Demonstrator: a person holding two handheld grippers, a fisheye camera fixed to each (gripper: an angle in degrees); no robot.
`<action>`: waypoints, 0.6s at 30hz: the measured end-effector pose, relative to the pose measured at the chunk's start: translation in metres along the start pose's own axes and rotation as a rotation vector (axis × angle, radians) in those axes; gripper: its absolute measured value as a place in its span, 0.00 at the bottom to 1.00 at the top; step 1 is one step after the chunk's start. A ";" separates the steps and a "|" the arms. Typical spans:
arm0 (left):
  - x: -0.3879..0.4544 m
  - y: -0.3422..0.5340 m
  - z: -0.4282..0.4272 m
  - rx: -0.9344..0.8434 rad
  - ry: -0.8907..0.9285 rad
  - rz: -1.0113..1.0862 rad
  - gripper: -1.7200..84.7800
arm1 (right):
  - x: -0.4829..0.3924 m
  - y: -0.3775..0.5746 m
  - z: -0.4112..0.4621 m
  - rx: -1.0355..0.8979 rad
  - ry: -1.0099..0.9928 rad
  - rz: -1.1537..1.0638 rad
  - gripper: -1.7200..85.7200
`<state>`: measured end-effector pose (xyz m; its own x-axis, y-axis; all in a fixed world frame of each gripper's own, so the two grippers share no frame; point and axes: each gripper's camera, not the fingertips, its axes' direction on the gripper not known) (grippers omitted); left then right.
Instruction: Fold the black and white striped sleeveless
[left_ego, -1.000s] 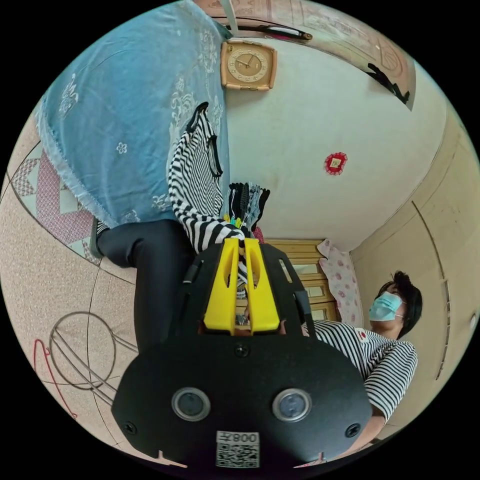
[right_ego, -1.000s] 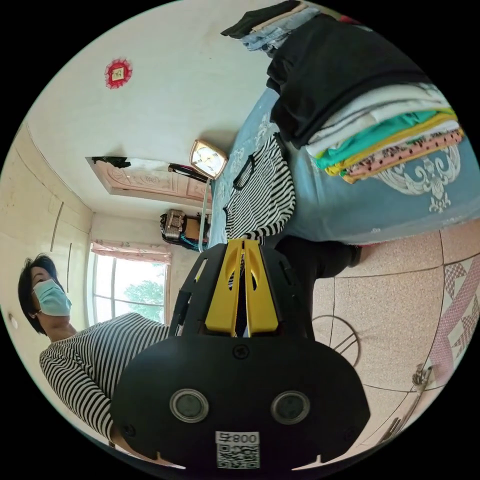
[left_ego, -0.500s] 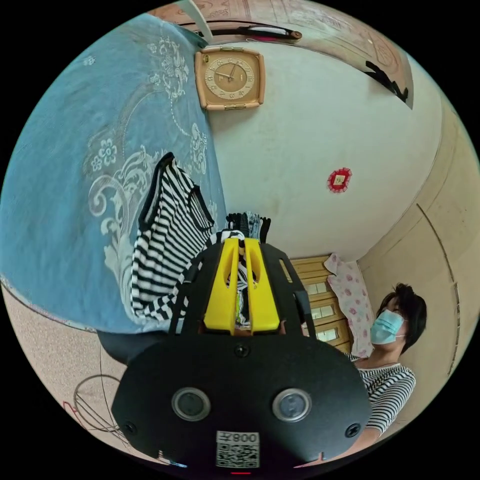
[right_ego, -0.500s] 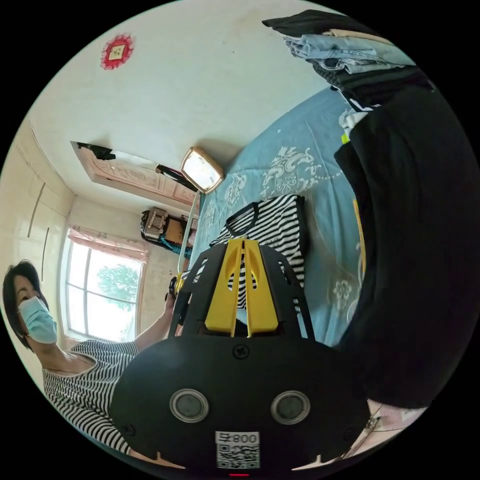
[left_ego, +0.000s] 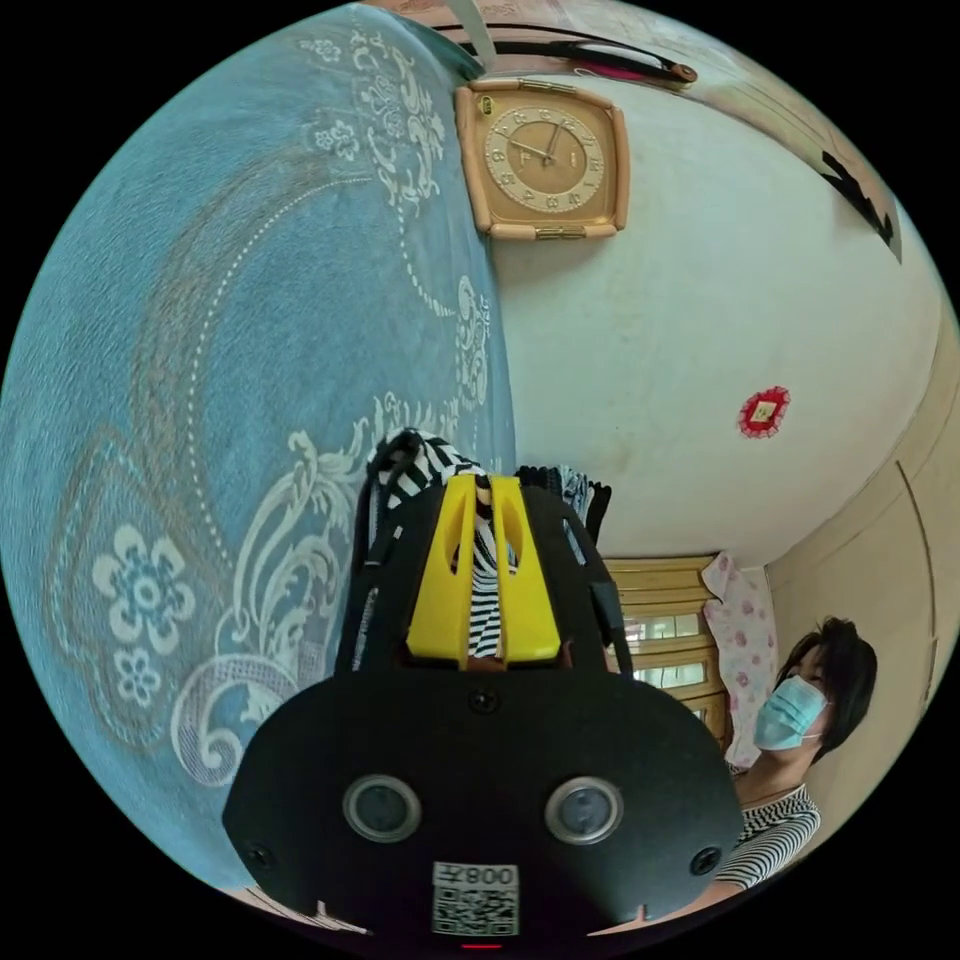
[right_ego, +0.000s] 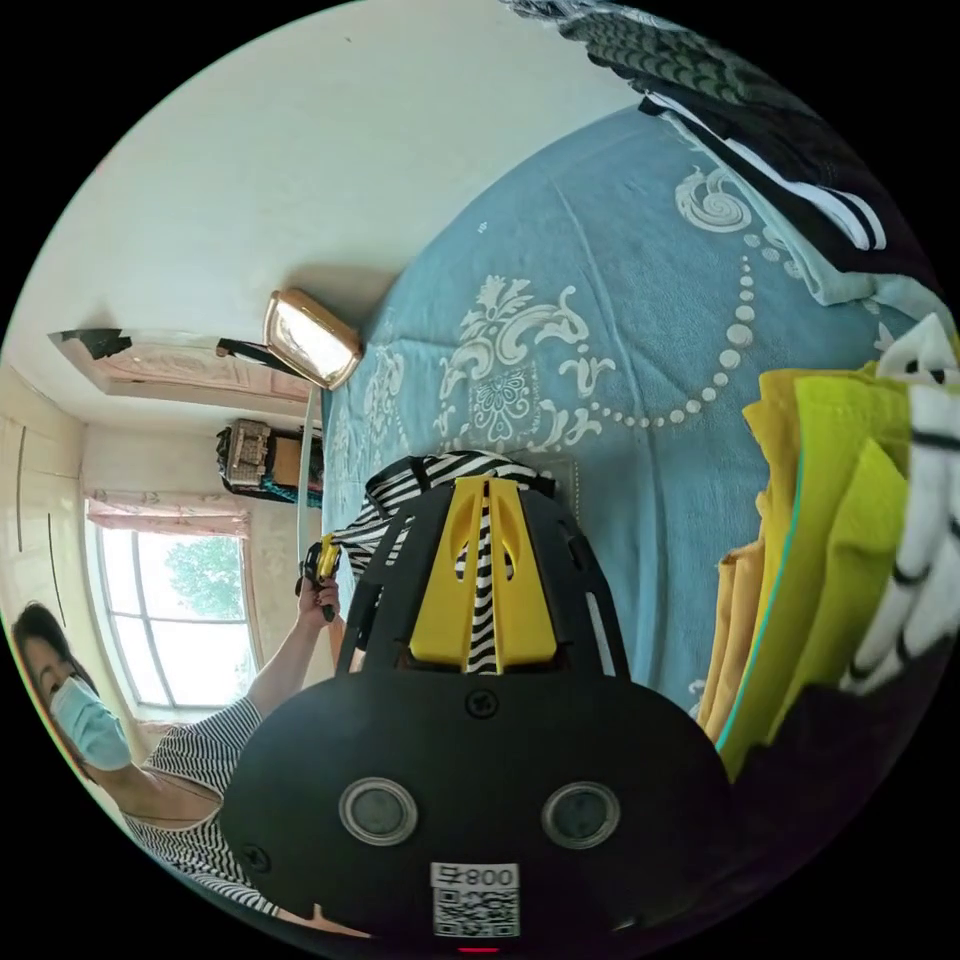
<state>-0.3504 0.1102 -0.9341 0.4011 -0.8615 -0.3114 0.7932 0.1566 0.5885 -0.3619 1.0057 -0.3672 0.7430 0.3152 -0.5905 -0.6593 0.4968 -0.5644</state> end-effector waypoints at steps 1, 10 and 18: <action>-0.003 -0.005 0.003 0.009 -0.001 -0.008 0.07 | 0.000 -0.006 0.004 -0.005 0.003 0.006 0.02; -0.020 -0.034 0.039 0.073 -0.019 0.026 0.08 | -0.032 -0.062 0.025 0.007 0.027 -0.004 0.03; 0.001 -0.028 0.113 -0.102 -0.133 0.194 0.10 | -0.085 -0.091 0.025 0.049 0.054 -0.058 0.03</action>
<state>-0.4245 0.0504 -0.8663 0.4921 -0.8653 -0.0950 0.7521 0.3677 0.5469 -0.3616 0.9537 -0.2512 0.7719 0.2415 -0.5881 -0.6076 0.5524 -0.5707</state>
